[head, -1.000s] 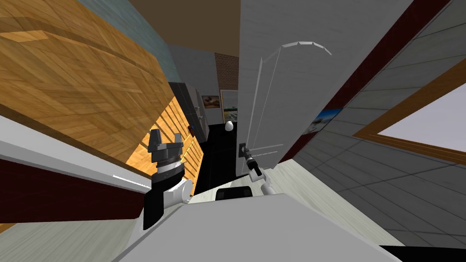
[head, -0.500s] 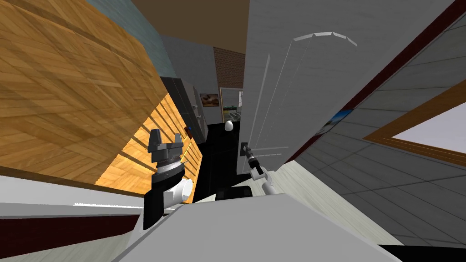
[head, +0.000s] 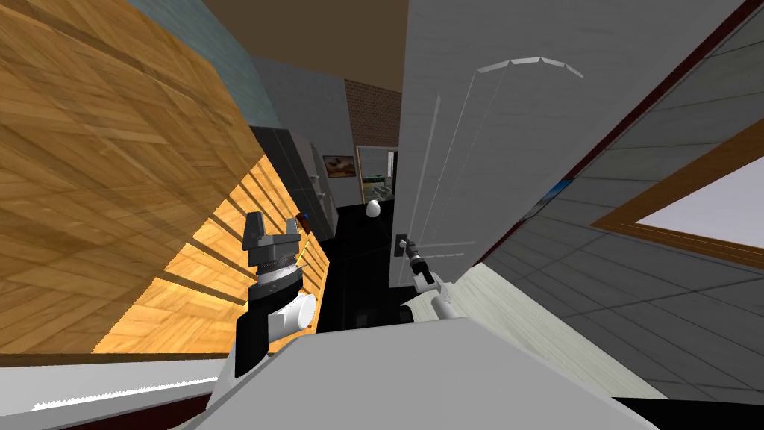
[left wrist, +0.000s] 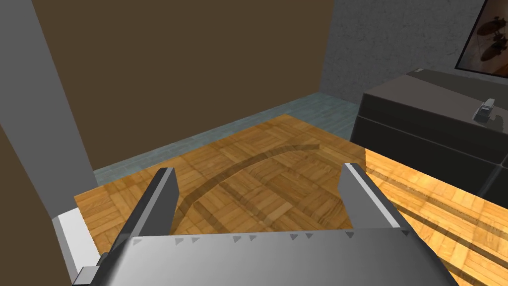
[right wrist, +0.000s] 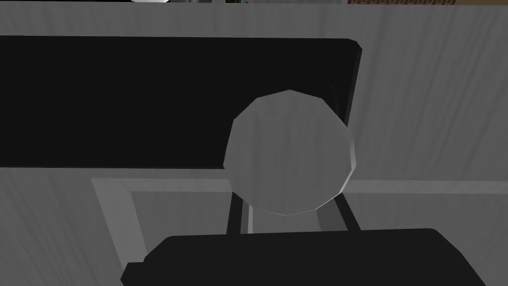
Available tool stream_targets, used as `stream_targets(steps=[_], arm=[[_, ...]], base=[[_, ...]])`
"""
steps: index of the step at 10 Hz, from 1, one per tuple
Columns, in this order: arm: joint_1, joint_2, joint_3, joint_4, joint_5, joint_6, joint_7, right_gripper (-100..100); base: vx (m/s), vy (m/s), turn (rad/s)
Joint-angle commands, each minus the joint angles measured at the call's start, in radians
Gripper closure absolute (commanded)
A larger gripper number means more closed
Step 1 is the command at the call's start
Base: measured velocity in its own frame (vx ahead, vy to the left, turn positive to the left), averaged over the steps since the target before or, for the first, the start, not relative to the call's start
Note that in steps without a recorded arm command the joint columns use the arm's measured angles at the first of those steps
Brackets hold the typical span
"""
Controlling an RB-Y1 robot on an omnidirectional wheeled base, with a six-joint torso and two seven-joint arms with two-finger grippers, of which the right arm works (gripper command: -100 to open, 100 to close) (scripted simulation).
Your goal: Push the door open
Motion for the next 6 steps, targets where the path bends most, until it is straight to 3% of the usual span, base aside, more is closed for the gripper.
stream_targets(steps=[1, 2, 6], arm=[[0.007, -0.009, -0.030, -0.023, -0.005, 0.009, 0.005, 100], [0.002, -0.012, -0.020, -0.008, -0.007, 0.006, -0.001, -100], [0.011, -0.006, -0.017, -0.027, -0.011, 0.018, -0.007, -100]], base=[[0.186, 0.122, -0.151], [-0.067, 0.077, -0.075], [-0.196, 0.055, -0.029]])
